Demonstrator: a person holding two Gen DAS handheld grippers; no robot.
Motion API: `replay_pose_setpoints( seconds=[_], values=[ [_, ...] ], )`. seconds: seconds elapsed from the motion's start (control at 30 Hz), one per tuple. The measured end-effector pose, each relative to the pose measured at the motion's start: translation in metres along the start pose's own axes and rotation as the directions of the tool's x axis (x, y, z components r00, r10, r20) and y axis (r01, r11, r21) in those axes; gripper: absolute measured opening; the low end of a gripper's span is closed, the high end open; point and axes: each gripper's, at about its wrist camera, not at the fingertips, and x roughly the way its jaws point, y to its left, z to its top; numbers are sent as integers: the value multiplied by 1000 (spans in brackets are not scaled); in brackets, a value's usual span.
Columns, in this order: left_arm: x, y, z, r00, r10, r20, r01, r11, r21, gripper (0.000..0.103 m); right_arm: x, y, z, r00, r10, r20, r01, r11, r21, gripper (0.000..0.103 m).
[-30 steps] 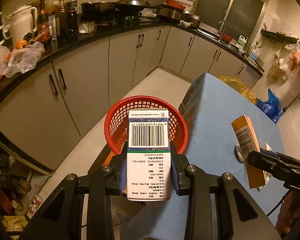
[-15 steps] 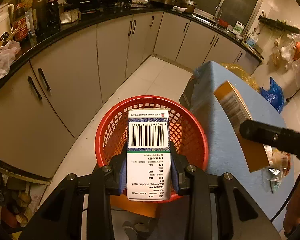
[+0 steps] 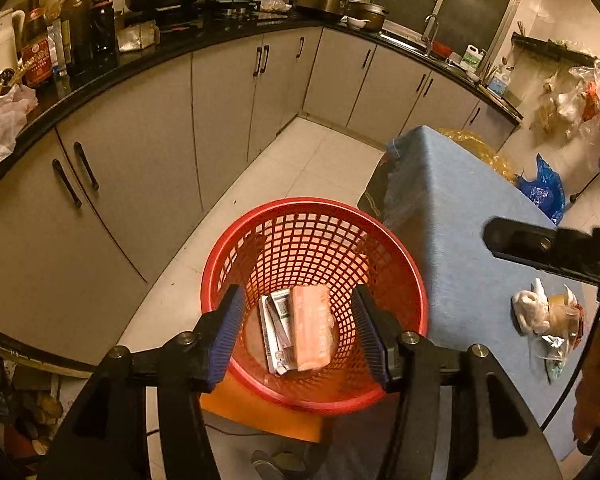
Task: Collect trash
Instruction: 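Carry both boxes over the red wastebasket and open both tools to drop them, then grasp the red snack wrapper with the right tool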
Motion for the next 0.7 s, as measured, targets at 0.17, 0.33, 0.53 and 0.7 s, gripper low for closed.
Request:
replay_pose_setpoints(
  seconds=[0.17,0.33,0.53,0.7],
  values=[
    [-9,-27,-14,999,-43,-10,43,999,23,54,-28,-22,-43,1000,-25,-5,25,999,42,61],
    [-8,-77,-28,995,-88,-56,94,989,118,54,-66,-62,-84,997,-79,11,77,991,110,61],
    [-12,-136,-46,986,-135,-97,154,963,221,54,-147,-126,-118,965,-232,122,203,956,210,61],
    [-18,-172,-57,982,-150,-112,176,945,277,54,-196,-175,-129,916,-366,164,319,913,253,61]
  ],
)
